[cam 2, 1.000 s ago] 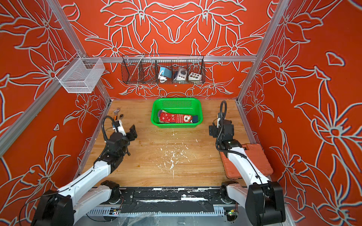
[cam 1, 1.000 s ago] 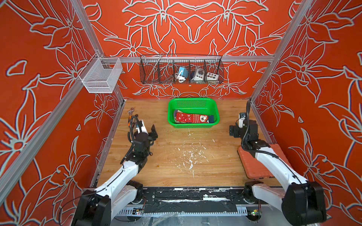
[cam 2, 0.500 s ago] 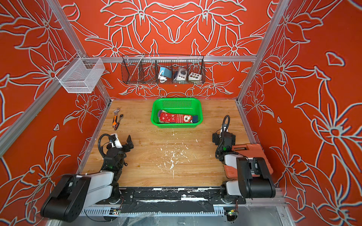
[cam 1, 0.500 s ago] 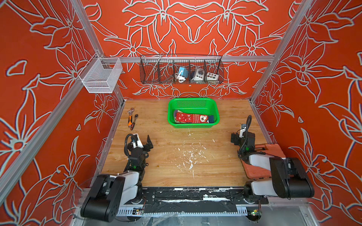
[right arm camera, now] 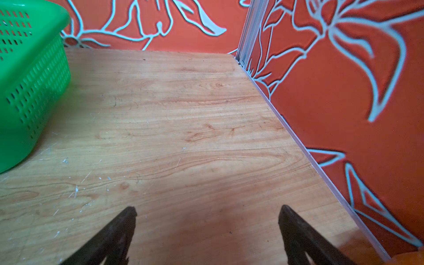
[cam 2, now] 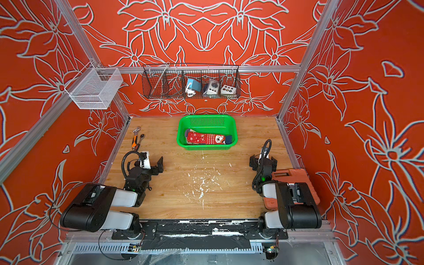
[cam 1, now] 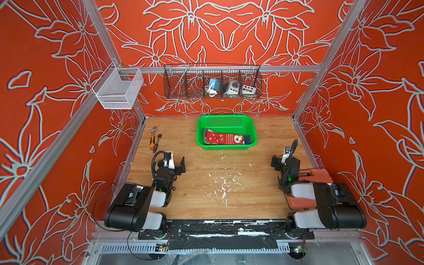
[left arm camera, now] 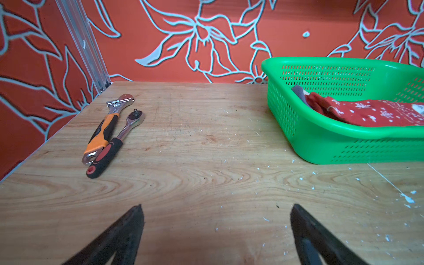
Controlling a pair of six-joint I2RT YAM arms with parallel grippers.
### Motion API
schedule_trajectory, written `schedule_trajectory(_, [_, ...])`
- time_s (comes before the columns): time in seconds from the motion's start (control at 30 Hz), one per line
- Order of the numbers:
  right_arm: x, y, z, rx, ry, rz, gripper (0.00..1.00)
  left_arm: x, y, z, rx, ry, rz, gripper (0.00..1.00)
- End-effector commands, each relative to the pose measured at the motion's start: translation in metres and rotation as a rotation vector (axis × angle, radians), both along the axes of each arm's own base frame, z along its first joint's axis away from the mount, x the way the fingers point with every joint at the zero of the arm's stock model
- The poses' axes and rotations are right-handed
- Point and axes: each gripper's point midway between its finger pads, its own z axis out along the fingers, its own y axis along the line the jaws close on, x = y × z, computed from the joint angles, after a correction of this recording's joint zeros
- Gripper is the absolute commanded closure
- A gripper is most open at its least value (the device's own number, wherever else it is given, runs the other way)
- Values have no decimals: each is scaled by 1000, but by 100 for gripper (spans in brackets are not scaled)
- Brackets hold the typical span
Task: Place the socks together as a pair
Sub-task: Reset both arms
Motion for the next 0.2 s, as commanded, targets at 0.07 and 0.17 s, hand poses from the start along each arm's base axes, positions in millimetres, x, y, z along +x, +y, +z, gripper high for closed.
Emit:
schedule_trajectory(0.07, [6, 1, 7, 0, -19, 5, 2, 3, -3, 8, 18, -29, -22, 2])
schedule_trajectory(0.17, [6, 1, 7, 0, -20, 4, 2, 3, -3, 9, 18, -32, -22, 2])
